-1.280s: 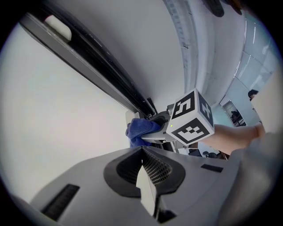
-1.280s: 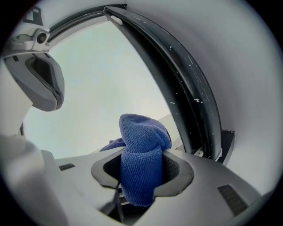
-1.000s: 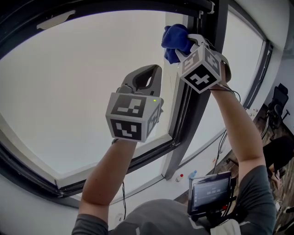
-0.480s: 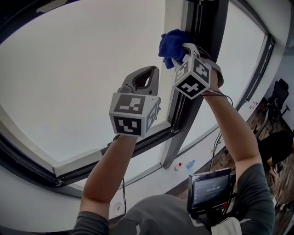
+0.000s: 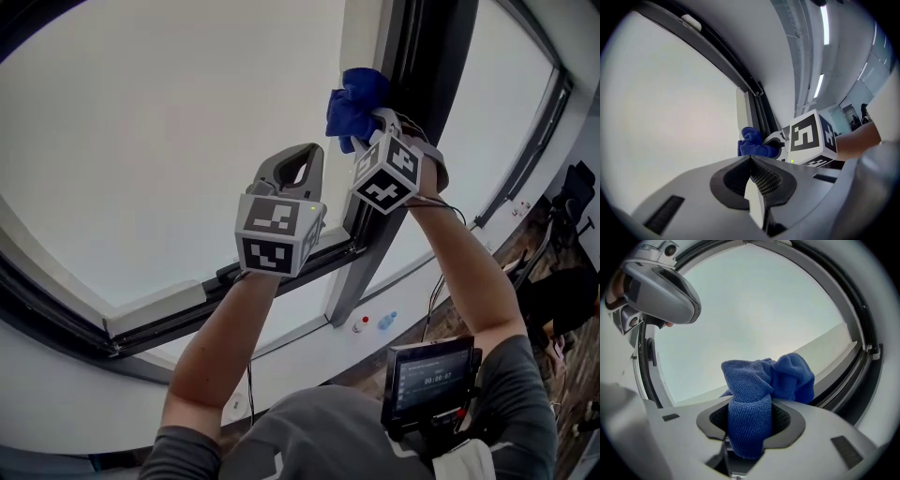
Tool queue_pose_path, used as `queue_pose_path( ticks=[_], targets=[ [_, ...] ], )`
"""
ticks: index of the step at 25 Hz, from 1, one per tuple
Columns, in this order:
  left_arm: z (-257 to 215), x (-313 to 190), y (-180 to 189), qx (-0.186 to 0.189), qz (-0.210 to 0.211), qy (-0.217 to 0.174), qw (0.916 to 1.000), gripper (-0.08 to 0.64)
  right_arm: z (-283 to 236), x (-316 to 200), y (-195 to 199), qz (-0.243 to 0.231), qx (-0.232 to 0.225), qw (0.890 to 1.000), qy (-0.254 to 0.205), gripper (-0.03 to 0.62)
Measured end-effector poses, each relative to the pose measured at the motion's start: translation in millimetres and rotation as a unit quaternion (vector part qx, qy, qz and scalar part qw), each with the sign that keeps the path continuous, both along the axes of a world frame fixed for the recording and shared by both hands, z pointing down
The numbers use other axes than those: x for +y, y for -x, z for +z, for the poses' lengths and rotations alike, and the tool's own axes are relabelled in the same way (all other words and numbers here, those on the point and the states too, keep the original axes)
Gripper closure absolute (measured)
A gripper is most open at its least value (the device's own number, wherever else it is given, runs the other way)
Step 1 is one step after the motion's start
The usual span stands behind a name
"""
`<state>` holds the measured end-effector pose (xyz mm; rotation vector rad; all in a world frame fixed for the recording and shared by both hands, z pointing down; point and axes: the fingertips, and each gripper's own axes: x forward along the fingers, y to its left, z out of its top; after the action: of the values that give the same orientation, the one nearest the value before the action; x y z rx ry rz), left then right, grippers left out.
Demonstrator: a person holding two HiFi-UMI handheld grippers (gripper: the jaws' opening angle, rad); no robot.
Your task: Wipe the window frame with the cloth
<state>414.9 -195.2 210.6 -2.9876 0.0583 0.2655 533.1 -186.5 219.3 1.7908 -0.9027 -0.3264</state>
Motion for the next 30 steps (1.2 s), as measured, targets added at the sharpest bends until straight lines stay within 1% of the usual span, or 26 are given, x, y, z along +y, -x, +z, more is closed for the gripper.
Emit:
queue_pose_path(
  ticks=[5,8,16,24,30],
  targets=[
    [30.1,-3.3,-5.2,-0.027,-0.016,-0.018,0.9993,0.551,33.3,2.0,-5.3,0.002,-0.015,1.0,0.008,0.42],
    [45.0,-3.7,-5.7,-0.038,-0.018,-0.02,0.9989,0.551,54.8,2.9,-4.4,0.001,-0.023,1.0,0.017,0.42],
    [81.6,-7.3,-14.7,-0.064,-0.035,-0.016,0.9972,0.551,107.6,3.8,-7.9,-0.001,-0.057,0.998,0.037,0.42],
    [124.9,-6.2,-23.1,-0.087,-0.037,-0.008,0.9954,0.551,164.9,6.1,-8.4,0.003,-0.075,0.995,0.068,0.42],
    [152.0,-9.3,-23.3,-0.103,-0.043,0.002,0.9938,0.551,199.6,9.3,-9.9,0.018,-0.068,0.995,0.075,0.42]
  ],
)
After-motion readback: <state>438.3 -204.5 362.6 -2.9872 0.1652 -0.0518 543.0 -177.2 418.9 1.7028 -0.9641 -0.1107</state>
